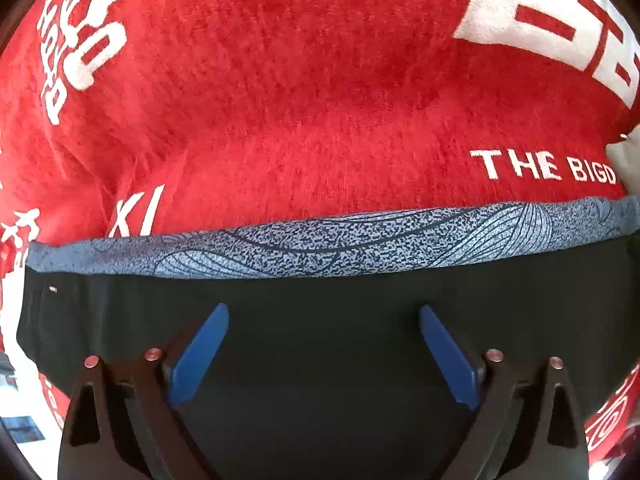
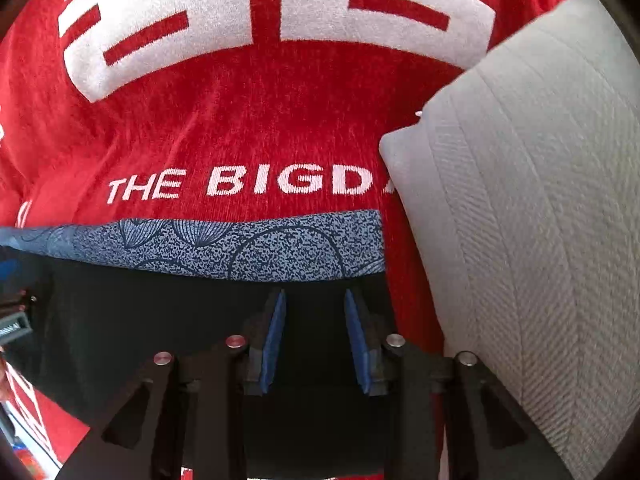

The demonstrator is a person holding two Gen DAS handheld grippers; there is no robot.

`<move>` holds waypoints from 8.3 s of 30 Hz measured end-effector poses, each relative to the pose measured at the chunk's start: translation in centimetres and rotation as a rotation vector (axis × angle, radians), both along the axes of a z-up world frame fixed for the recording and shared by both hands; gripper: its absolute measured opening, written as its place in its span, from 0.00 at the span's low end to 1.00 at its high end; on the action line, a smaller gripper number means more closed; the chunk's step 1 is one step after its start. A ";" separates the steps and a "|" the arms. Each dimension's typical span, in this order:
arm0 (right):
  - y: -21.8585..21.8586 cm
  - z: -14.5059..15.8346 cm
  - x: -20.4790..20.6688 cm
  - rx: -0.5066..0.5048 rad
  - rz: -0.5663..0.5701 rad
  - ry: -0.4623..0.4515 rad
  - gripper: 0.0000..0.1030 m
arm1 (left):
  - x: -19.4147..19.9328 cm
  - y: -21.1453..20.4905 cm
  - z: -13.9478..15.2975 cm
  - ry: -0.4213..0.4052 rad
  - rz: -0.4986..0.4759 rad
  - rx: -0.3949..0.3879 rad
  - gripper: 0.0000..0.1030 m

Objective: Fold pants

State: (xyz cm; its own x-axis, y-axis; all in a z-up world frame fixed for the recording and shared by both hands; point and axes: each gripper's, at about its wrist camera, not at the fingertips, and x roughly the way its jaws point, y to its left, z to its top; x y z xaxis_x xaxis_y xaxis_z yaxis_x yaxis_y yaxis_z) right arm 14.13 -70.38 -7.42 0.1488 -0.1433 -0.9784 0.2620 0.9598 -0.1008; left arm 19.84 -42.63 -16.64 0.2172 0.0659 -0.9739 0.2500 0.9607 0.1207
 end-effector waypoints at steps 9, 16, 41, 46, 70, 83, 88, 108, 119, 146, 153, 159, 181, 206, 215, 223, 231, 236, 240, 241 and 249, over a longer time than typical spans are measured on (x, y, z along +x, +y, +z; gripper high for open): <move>2.9 3.8 -3.4 0.095 -0.057 -0.039 0.50 | -3.8 4.2 3.0 -0.040 0.003 0.092 0.95; 7.7 -0.1 -4.2 0.089 0.009 0.065 0.65 | -6.3 8.2 0.9 0.025 0.080 0.095 0.97; 18.2 3.6 -11.7 0.225 -0.240 0.029 0.67 | -10.6 15.6 6.0 0.062 -0.033 0.002 0.97; 24.6 3.8 -9.6 0.220 -0.226 0.018 0.67 | -10.3 20.3 7.1 0.044 -0.061 -0.028 0.97; 46.4 -1.9 4.7 0.187 0.148 0.057 0.67 | -0.6 41.6 3.9 -0.054 0.201 -0.017 0.97; 43.6 -4.0 3.5 0.170 0.066 0.091 0.69 | 1.0 41.6 0.6 -0.039 0.159 0.056 1.00; 40.3 -2.3 2.8 0.198 0.010 0.029 0.65 | 2.7 39.6 3.1 -0.079 0.175 -0.004 1.00; 34.4 -3.1 9.0 0.393 -0.090 -0.072 0.51 | 8.6 35.4 1.5 -0.079 0.183 0.022 1.00; 35.3 -4.6 -3.6 0.746 -0.289 -0.043 0.45 | -0.9 27.4 3.1 -0.009 0.004 -0.103 1.00; 33.4 -5.4 -4.8 0.661 -0.371 -0.049 0.07 | -5.2 22.3 1.0 0.062 -0.119 -0.036 1.00; 31.8 -4.5 -6.2 0.654 -0.354 -0.024 0.28 | -4.6 23.1 1.4 0.076 -0.064 -0.076 1.00; 26.1 0.5 -5.6 0.425 -0.328 -0.115 0.28 | -1.7 21.7 5.1 0.004 -0.042 -0.111 1.00; 9.1 -3.1 6.2 0.005 -0.295 -0.119 0.27 | 5.9 12.2 0.3 -0.005 0.036 -0.017 1.00; 7.1 -0.4 -4.3 0.071 -0.344 -0.071 0.66 | 0.7 4.4 0.4 0.089 -0.074 0.013 1.00; 6.1 1.6 -6.8 0.210 -0.455 -0.089 0.66 | -0.2 3.4 1.2 0.079 -0.071 0.048 1.00; 5.8 1.1 -11.6 0.373 -0.576 -0.115 0.66 | -0.2 3.4 0.7 0.069 -0.080 0.059 1.00; 6.0 -0.1 -15.2 0.446 -0.699 -0.106 0.66 | -1.0 2.0 1.8 0.051 -0.123 0.087 1.00; 4.7 -0.3 -16.2 0.521 -0.756 -0.204 0.66 | -2.3 0.4 3.4 0.058 -0.149 0.035 1.00; 2.8 -0.7 -16.8 0.600 -0.821 -0.340 0.66 | -3.0 -1.7 4.1 0.068 -0.158 -0.019 1.00; 2.4 -1.1 -16.8 0.613 -0.830 -0.362 0.66 | -3.0 -2.1 4.0 0.067 -0.158 -0.029 1.00; 0.4 -2.6 -17.1 0.718 -0.796 -0.497 0.66 | -3.3 -4.8 2.1 0.094 -0.160 -0.077 1.00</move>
